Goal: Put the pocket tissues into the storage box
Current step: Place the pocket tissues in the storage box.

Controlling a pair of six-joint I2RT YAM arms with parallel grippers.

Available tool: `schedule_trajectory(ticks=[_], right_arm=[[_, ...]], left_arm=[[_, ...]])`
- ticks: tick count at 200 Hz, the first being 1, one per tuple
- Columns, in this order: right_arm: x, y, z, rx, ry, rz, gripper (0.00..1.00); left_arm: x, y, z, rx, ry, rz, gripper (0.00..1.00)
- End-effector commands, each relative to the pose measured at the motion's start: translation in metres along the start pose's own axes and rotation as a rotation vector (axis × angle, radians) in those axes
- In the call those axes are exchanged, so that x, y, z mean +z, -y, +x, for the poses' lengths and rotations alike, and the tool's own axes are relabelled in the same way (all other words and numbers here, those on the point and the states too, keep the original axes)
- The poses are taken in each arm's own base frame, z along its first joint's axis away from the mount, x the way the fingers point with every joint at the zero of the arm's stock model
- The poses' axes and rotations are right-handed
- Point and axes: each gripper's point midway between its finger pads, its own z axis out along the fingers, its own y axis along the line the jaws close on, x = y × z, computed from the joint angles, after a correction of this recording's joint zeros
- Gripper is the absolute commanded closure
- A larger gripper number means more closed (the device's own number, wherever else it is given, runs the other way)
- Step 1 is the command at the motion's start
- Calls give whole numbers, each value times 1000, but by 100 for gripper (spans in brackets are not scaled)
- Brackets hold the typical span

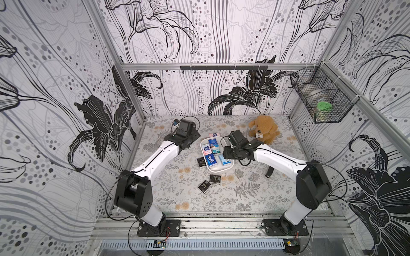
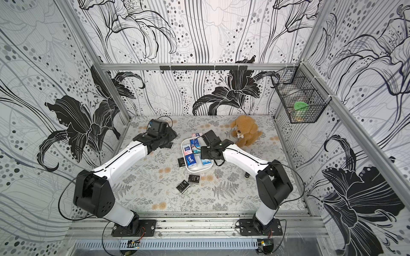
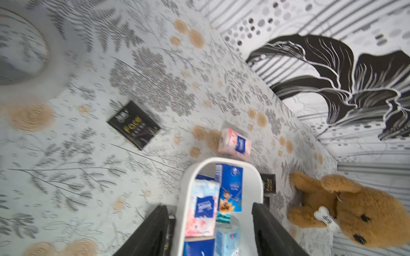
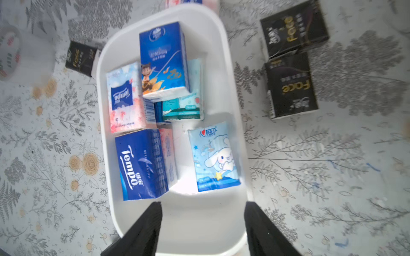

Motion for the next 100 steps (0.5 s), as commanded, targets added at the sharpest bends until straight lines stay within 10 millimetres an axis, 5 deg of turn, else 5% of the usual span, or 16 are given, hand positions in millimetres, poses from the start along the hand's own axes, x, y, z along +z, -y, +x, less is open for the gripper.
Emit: schedule_trajectory(ticks=[1,30,100], right_arm=[[11,-1,12,-39,-81,32,39],[26,3,21,-44,-137,62,55],[60,8,31,-61,-186,103,56]], left_arm=[[1,-15,-2,39,-35,39,35],[-1,-43,-3,17,-58,25,35],[-14,-80,8,12,-79,-8,35]])
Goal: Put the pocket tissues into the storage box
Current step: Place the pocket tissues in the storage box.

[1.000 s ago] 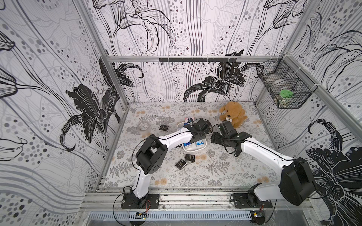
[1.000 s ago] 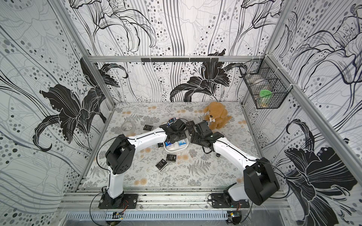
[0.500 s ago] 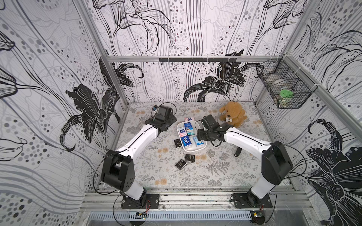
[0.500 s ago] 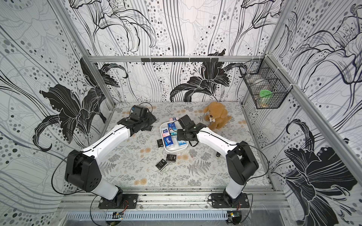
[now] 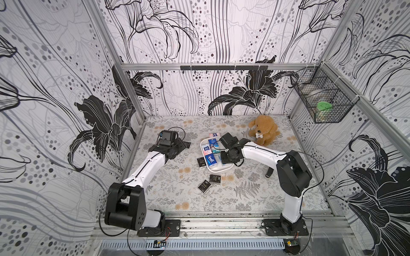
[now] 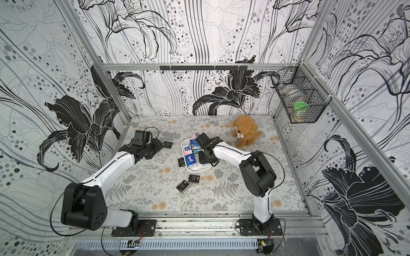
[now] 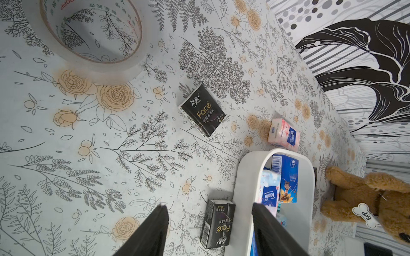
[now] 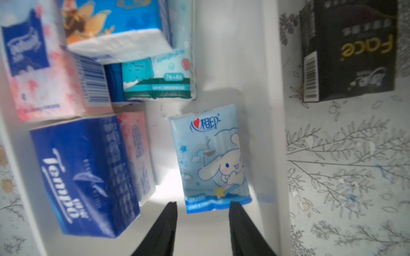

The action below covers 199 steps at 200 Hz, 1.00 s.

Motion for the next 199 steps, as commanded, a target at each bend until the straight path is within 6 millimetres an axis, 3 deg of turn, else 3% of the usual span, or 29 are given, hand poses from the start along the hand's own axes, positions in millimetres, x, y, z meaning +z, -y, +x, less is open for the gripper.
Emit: schedule_trajectory(ticks=[1,67,101,136,156,176,199], right_arm=[[9,-1,-1,-20,-13,20,56],[27,-21,-18,-57,10,-41,58],[15,-33,-19,-84,16,-96,58],[-26,-26,-25,-75,102,-94,55],[-45,-16,-33,-74,159,-55,46],[-51,0,-41,-52,186,-19,34],[-45,21,-48,-17,176,9,30]], left_arm=[[-7,3,-3,30,13,36,35],[-17,2,-7,41,25,36,35],[-16,0,-4,40,16,33,35],[-15,0,-5,41,17,33,35],[-16,0,-8,44,24,33,35],[-17,-2,-10,49,28,23,35],[-17,-7,-10,52,29,7,35]])
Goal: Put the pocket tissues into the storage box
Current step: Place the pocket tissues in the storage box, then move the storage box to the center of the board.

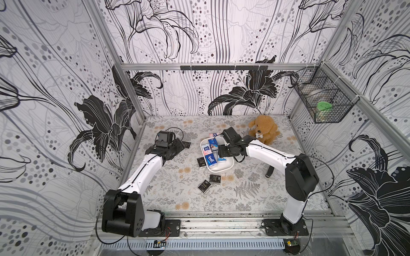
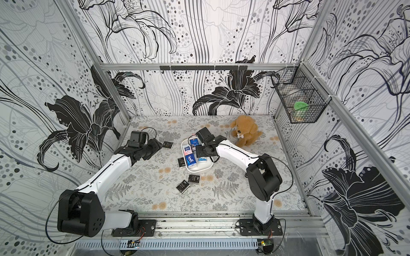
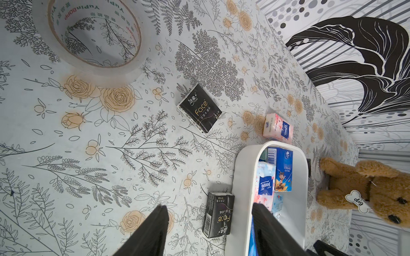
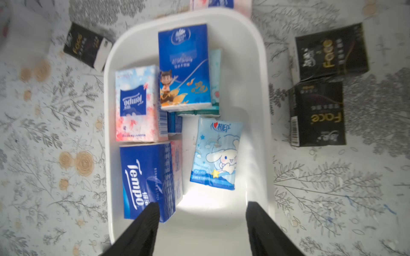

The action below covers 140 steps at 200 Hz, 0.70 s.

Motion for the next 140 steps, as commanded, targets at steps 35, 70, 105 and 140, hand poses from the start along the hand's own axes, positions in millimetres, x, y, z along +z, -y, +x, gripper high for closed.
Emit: schedule_trajectory(ticks=[35,70,105,140], right_arm=[[20,47,-4,33,-31,110,29],[41,49,-2,-3,-71,131,38],[56,46,1,-18,-91,110,62],[52,48,7,-20,-101,107,84]], left_arm=[[-5,-12,-4,23,17,-30,35],[-4,-14,-4,19,10,-36,35],[-6,-12,-7,22,19,-38,35],[-5,-13,-7,20,19,-42,35]])
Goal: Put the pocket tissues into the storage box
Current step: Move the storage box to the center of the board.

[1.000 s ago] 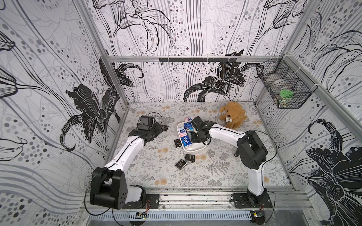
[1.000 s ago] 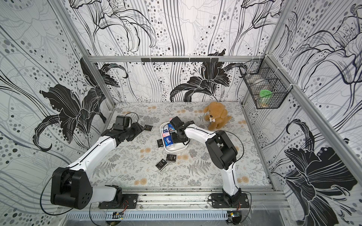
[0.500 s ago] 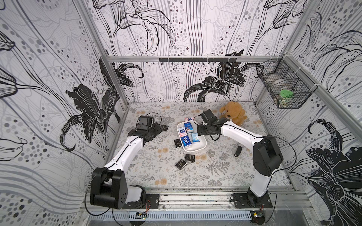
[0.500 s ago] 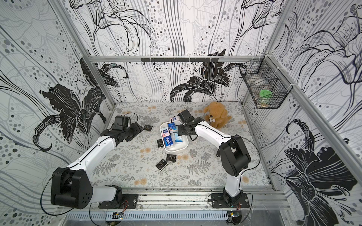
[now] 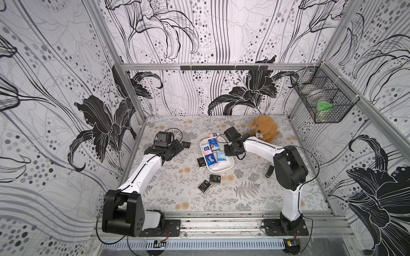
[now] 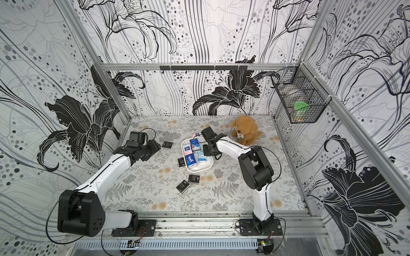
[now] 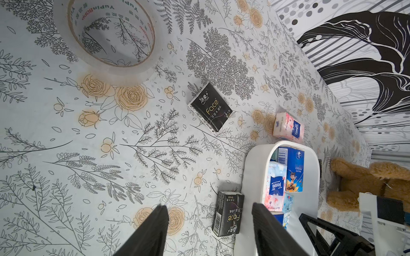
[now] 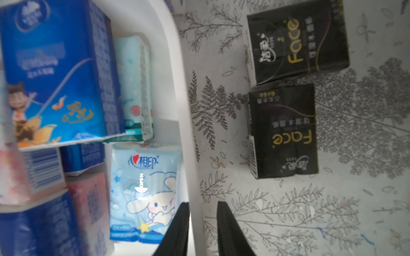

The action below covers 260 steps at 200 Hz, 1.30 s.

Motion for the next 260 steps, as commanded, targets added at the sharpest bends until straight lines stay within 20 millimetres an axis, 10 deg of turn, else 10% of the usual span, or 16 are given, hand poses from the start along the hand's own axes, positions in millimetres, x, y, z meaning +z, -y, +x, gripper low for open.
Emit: schedule_trajectory(ticks=[1,142,179,219,260], right_arm=[[-6,-3,0,-17,5,-12,85],[-56,41,103,31,-87,11,88],[-45,33,97,40,-85,-13,84],[-64,39,74,54,-17,42,43],[-91,27,17,55,118,37,21]], left_arm=[[-5,-1,-8,13,30,-3,35],[16,8,0,0,-20,62,35],[20,11,4,-2,-42,78,35],[22,11,5,18,-52,75,35],[37,10,11,12,-89,76,35]])
